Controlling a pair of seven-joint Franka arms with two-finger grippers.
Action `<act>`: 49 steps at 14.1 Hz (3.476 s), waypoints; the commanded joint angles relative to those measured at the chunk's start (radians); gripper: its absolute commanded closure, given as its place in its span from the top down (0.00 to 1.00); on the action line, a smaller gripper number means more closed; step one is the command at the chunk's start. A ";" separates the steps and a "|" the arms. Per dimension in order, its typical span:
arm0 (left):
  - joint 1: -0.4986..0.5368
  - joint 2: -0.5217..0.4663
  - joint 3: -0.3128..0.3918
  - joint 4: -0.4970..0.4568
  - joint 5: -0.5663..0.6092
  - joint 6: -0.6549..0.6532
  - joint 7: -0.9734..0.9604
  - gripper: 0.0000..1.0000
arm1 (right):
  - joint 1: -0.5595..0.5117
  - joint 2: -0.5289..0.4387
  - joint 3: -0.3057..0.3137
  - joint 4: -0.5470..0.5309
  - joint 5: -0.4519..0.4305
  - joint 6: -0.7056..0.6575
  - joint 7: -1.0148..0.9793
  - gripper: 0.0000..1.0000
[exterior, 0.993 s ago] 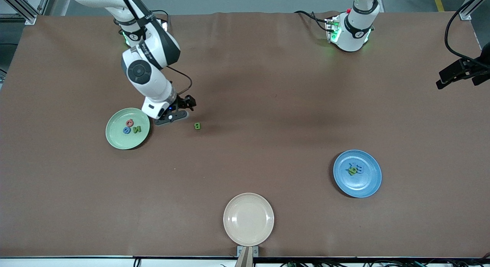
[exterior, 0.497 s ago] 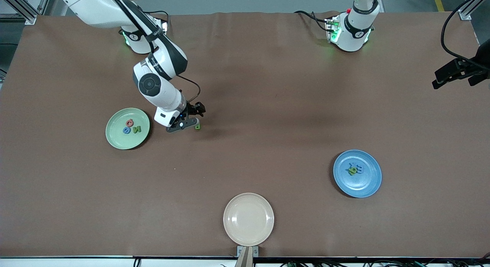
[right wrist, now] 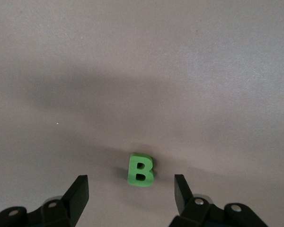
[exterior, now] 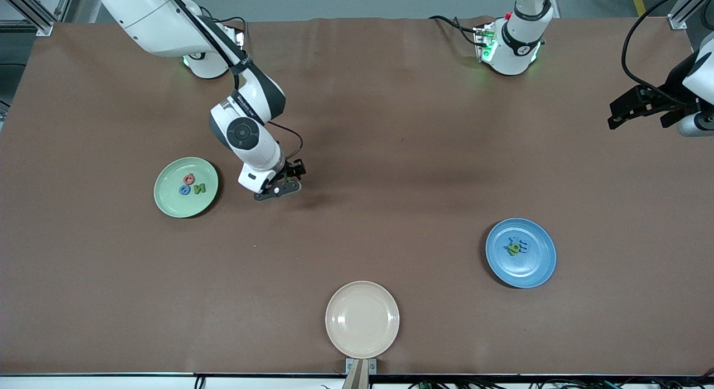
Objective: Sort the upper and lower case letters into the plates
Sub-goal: 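Move the right gripper to the green B and grasp it, then carry the green B to the green plate and open the right gripper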
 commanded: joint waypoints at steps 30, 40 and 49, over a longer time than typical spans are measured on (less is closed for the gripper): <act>0.014 -0.011 -0.005 -0.022 -0.015 0.016 0.022 1.00 | -0.140 -0.149 -0.032 0.007 -0.068 -0.263 -0.235 0.08; 0.016 -0.009 0.000 -0.020 -0.009 0.025 0.022 1.00 | -0.518 -0.235 -0.028 -0.218 -0.047 -0.155 -0.761 0.08; 0.016 -0.002 0.000 -0.019 -0.001 0.045 0.023 1.00 | -0.458 -0.160 -0.028 -0.253 0.067 -0.035 -0.761 0.27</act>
